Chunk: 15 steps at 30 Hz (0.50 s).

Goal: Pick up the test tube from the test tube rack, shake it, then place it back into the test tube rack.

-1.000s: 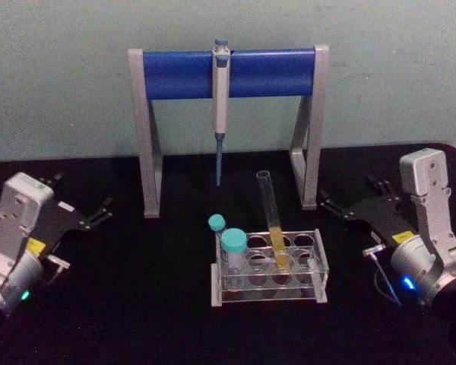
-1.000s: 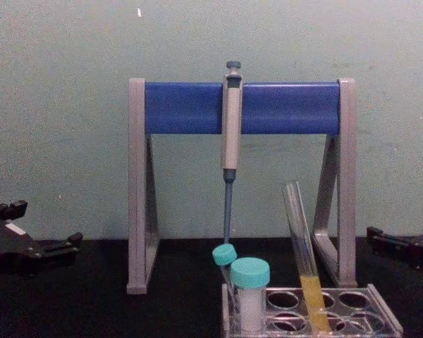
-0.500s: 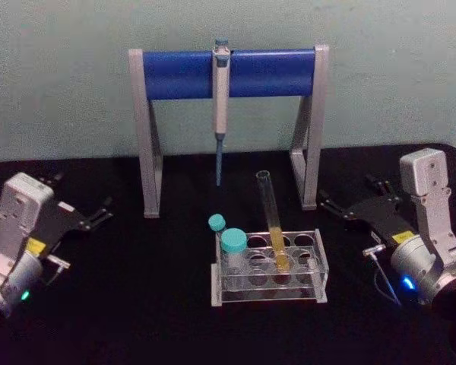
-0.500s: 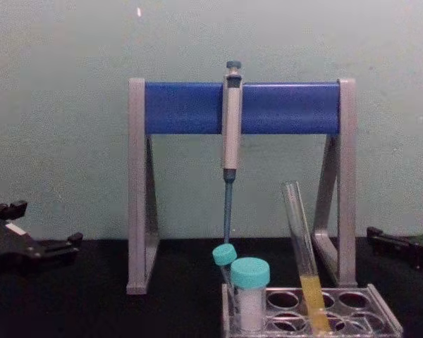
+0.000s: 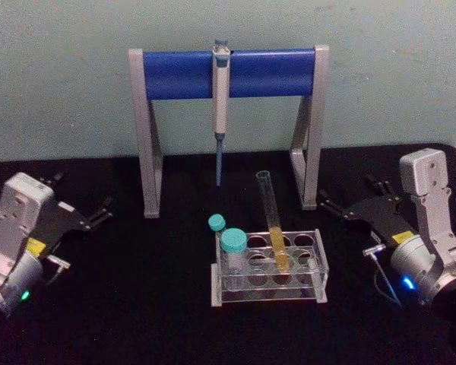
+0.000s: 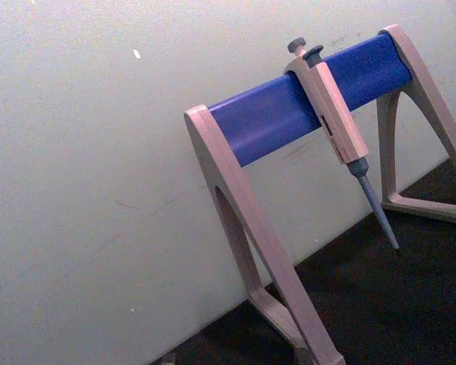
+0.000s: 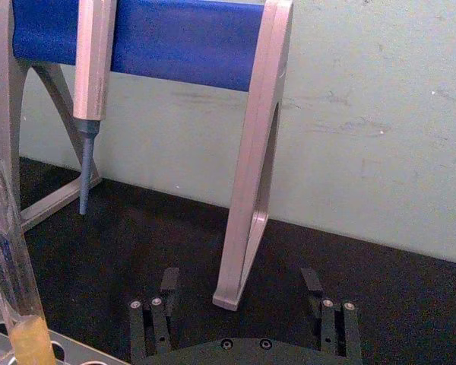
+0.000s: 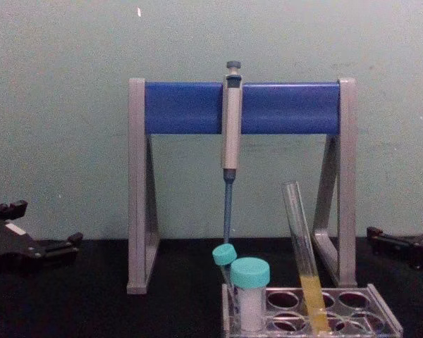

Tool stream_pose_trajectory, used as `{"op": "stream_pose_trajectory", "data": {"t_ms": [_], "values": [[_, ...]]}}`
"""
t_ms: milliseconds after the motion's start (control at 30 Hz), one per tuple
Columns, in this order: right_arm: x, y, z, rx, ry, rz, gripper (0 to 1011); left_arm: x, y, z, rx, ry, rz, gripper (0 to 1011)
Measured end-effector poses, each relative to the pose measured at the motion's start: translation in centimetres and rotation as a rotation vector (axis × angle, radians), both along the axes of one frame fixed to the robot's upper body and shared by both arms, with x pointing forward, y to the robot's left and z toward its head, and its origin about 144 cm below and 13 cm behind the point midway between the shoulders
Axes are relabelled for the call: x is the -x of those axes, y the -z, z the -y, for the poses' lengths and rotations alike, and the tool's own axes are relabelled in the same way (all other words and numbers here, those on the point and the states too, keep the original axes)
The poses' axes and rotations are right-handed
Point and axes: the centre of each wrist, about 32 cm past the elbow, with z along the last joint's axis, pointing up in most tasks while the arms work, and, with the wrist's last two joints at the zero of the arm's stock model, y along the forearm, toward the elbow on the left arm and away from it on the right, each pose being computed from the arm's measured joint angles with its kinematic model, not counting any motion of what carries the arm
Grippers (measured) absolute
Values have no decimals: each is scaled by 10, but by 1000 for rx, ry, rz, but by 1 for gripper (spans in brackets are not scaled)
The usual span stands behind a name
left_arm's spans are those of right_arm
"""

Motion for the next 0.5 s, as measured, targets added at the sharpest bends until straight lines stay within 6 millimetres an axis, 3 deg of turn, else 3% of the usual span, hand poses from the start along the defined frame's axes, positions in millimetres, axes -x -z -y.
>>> {"op": "stream_pose_trajectory", "data": {"t_ms": [500], "values": [[0, 0, 0, 0, 0, 0, 1000, 0, 0, 0, 0, 0, 0, 1001]]}}
